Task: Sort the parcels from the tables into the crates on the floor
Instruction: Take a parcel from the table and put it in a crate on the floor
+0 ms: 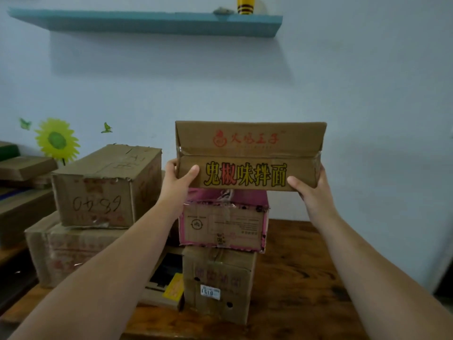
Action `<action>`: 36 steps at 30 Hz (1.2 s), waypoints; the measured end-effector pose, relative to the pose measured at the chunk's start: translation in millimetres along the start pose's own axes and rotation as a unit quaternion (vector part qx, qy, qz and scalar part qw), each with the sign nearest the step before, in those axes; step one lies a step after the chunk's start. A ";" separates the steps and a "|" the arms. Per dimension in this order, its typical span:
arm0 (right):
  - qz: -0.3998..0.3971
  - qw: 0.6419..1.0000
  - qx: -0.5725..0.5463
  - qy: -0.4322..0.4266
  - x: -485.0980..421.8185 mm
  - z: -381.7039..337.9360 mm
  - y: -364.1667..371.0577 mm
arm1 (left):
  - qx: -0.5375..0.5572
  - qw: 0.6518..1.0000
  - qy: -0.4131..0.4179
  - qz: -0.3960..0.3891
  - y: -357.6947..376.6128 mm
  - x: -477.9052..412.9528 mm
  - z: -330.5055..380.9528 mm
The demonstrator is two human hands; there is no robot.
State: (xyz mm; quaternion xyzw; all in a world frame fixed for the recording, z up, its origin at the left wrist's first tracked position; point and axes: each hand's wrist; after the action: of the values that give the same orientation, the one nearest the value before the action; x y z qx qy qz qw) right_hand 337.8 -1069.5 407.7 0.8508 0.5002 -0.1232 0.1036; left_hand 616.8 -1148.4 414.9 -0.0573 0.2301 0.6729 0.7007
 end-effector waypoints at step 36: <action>0.127 0.990 -0.058 -0.001 37.2 -79.4 -247.5 | 0.183 0.973 -0.032 -0.135 239.4 86.1 38.5</action>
State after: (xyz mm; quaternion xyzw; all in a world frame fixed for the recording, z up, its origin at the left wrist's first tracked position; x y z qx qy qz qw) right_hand 146.7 -896.7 458.2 0.8999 0.3943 -0.0811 0.1678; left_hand 393.2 -1033.4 469.6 0.0630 0.3174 0.5197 0.7907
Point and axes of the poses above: each hand's wrist, its own x-axis away from the middle knuckle, its own y-axis out of the palm, z = x × y, and after that the axes turned 9 degrees about y, right-handed
